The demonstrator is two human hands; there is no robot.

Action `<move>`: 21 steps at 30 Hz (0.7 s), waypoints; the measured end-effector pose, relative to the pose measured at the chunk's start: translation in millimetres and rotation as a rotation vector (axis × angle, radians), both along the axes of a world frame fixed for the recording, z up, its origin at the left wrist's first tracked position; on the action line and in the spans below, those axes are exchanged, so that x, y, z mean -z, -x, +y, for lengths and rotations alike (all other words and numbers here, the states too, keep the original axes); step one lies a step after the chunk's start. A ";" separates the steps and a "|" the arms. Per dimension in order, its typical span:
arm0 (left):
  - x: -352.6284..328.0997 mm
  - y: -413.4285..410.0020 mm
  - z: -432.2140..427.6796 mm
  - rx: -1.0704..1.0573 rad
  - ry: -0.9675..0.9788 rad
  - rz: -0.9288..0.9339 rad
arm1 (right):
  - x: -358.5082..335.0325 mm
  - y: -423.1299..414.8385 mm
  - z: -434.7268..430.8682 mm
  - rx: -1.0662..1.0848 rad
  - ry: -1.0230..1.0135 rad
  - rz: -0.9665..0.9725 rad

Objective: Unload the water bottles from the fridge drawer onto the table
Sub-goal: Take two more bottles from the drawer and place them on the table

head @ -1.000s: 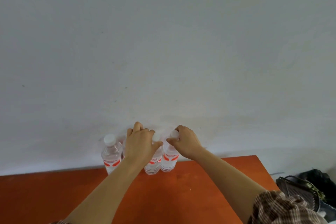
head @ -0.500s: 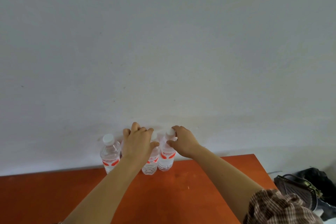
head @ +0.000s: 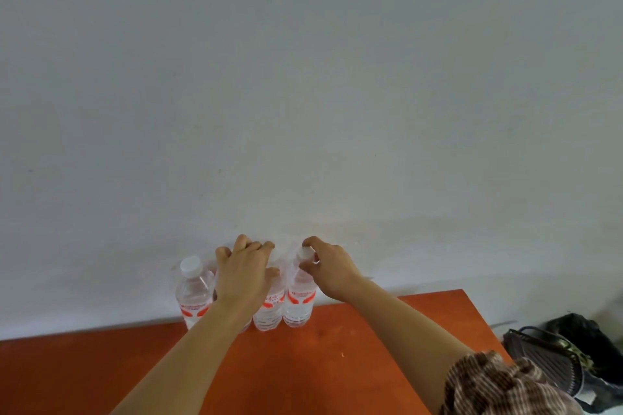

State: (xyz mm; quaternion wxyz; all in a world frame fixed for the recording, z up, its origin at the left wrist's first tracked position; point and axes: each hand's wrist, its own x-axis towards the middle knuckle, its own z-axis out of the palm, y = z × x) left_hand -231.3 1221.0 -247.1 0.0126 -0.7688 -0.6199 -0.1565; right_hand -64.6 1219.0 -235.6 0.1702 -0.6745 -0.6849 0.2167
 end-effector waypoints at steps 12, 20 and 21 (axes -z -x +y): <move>-9.7 -0.4 0.1 -0.021 0.104 0.004 | -0.8 -5.5 -1.4 0.033 0.115 -0.005; -24.9 -22.5 -18.8 -0.010 0.043 -0.082 | -19.1 -23.6 -33.6 0.026 0.063 -0.049; -26.2 -31.6 -25.1 0.000 0.038 -0.142 | -21.6 -29.7 -43.1 0.038 0.048 -0.050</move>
